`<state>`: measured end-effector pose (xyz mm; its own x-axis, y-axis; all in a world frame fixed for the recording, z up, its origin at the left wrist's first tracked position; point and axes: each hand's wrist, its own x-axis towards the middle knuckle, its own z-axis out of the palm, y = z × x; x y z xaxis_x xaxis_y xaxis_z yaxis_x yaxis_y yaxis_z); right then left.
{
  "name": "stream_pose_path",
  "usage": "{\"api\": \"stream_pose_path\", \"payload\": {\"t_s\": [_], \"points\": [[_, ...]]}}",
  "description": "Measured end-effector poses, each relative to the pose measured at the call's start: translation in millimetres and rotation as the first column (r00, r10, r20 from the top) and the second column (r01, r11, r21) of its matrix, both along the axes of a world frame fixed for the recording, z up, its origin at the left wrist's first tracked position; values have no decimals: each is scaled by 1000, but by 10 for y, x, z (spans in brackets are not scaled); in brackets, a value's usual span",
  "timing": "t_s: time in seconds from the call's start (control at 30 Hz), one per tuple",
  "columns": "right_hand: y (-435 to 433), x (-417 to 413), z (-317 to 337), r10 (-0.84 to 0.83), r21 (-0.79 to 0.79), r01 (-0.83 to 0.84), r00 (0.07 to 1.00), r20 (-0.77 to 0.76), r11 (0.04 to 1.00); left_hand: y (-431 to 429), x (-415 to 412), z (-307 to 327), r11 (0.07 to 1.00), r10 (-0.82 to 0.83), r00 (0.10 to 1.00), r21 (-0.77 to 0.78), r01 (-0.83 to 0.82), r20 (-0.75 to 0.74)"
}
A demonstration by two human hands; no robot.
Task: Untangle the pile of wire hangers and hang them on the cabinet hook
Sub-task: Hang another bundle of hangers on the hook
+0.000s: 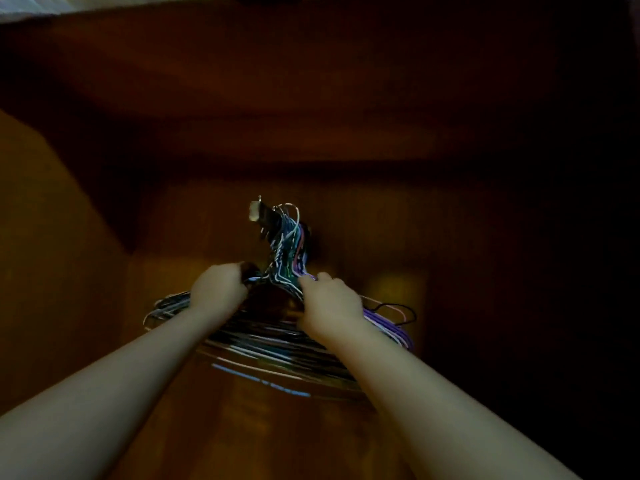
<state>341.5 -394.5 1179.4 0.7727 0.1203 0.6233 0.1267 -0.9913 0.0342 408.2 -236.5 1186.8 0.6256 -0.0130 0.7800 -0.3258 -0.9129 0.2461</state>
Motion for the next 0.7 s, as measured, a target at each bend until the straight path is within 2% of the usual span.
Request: {"api": "stream_pose_path", "payload": {"t_s": [0.1,0.17,0.3,0.43,0.5,0.53,0.57,0.63,0.67,0.7], "points": [[79,74,-10,93,124,-110,986,137,986,0,-19,-8,999,17,1000,36,-17,-10],[137,112,59,120,195,-148,981,150,969,-11,-34,-43,999,-1,1000,44,2,-6],[163,184,81,71,34,-73,996,46,997,-8,-59,-70,999,-10,999,-47,8,-45],[157,136,19,65,-47,-58,985,160,997,1,-72,-87,997,-68,988,-53,61,-136],[162,115,23,94,-13,-93,976,194,996,14,-117,-139,995,-82,982,-66,71,-170],[149,102,63,143,94,-162,971,190,982,31,-147,-162,996,-74,985,-66,64,-158],[128,75,139,230,271,-274,956,181,923,53,-178,-175,997,-55,989,-56,48,-136],[66,47,379,428,611,-454,881,200,649,105,-229,-187,999,-18,994,-39,14,-104],[52,54,513,493,687,-477,848,195,548,125,-255,-179,999,-7,994,-46,2,-112],[56,88,619,528,705,-473,834,164,529,137,-268,-167,998,-3,991,-60,-5,-134]]}}
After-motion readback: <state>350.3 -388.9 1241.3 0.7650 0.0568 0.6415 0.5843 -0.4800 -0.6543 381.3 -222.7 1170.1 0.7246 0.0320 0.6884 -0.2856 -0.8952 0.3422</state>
